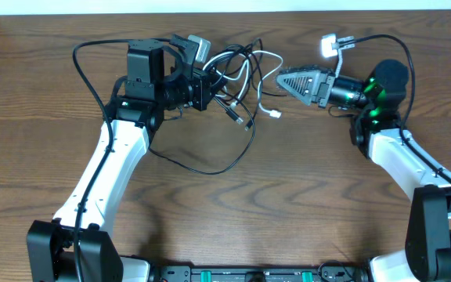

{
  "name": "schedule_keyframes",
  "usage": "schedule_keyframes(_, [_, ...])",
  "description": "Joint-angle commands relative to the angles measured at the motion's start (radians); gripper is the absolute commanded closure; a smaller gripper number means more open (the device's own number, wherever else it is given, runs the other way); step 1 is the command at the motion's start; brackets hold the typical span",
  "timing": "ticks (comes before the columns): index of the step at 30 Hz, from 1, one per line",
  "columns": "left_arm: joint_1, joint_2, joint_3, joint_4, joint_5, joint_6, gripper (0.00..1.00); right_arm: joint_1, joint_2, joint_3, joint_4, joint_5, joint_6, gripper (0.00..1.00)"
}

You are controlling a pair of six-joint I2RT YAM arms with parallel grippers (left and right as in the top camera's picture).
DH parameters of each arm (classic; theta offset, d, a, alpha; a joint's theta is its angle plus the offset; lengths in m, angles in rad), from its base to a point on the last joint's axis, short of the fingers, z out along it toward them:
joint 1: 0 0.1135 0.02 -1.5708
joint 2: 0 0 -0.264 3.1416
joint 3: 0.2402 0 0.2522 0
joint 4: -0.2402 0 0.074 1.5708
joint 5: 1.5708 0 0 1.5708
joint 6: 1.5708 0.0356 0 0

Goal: Untangle cables

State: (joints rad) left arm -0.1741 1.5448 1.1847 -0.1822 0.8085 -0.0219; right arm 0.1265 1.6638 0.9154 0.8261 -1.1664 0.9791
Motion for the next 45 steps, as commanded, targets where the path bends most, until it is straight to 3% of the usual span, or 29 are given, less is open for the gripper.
schedule_keyframes(1, [-0.002, -0.026, 0.010, 0.010, 0.081, 0.029, 0.92, 0.032, -0.009, 0.006, 0.000, 0.053, -0.030, 0.32])
schedule_keyframes(10, [-0.002, -0.026, 0.010, 0.078, 0.081, 0.007, 0.92, 0.135, -0.009, 0.006, -0.043, 0.235, 0.108, 0.33])
schedule_keyframes(22, [-0.087, -0.026, 0.010, 0.085, 0.061, -0.012, 0.92, 0.222, -0.009, 0.006, -0.083, 0.420, 0.135, 0.32])
schedule_keyframes(24, [-0.106, -0.026, 0.010, 0.082, 0.021, -0.012, 0.92, 0.222, -0.009, 0.006, -0.082, 0.420, 0.135, 0.43])
schedule_keyframes(27, [-0.115, -0.026, 0.010, 0.066, -0.058, -0.012, 0.93, 0.222, -0.009, 0.006, -0.083, 0.419, 0.135, 0.76])
schedule_keyframes(31, [-0.111, -0.026, 0.010, 0.055, -0.115, -0.012, 0.93, 0.222, -0.009, 0.006, -0.084, 0.420, 0.134, 0.98])
schedule_keyframes(41, [-0.111, -0.026, 0.010, 0.056, -0.267, -0.014, 0.93, 0.221, -0.009, 0.006, -0.102, 0.420, 0.123, 0.99])
schedule_keyframes(45, [-0.103, -0.026, 0.010, 0.055, -0.405, -0.104, 0.92, 0.219, -0.009, 0.006, -0.113, 0.415, 0.123, 0.99])
